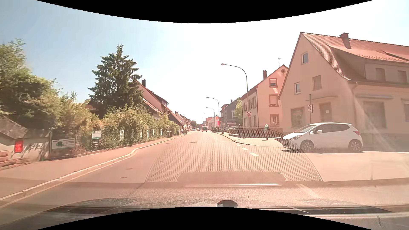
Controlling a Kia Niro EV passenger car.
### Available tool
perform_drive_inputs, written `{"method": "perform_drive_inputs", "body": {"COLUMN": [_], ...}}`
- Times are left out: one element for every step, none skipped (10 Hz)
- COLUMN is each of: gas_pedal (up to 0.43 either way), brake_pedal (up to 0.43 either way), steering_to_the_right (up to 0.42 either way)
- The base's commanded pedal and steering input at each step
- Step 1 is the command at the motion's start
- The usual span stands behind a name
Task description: Follow the waypoints while adhering to traffic rules and regulations
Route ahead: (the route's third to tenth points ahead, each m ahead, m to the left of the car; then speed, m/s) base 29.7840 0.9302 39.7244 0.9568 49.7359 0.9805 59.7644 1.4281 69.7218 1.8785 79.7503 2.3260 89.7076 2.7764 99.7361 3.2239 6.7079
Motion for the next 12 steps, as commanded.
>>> {"method": "perform_drive_inputs", "body": {"gas_pedal": [0.079,0.079,0.087,0.087,0.087,0.087,0.087,0.087,0.087,0.087,0.087,0.087], "brake_pedal": [0.000,0.000,0.000,0.000,0.000,0.000,0.000,0.000,0.000,0.000,0.000,0.000], "steering_to_the_right": [0.003,0.003,0.003,0.003,0.003,0.003,0.002,0.003,0.003,0.002,0.002,0.001]}}
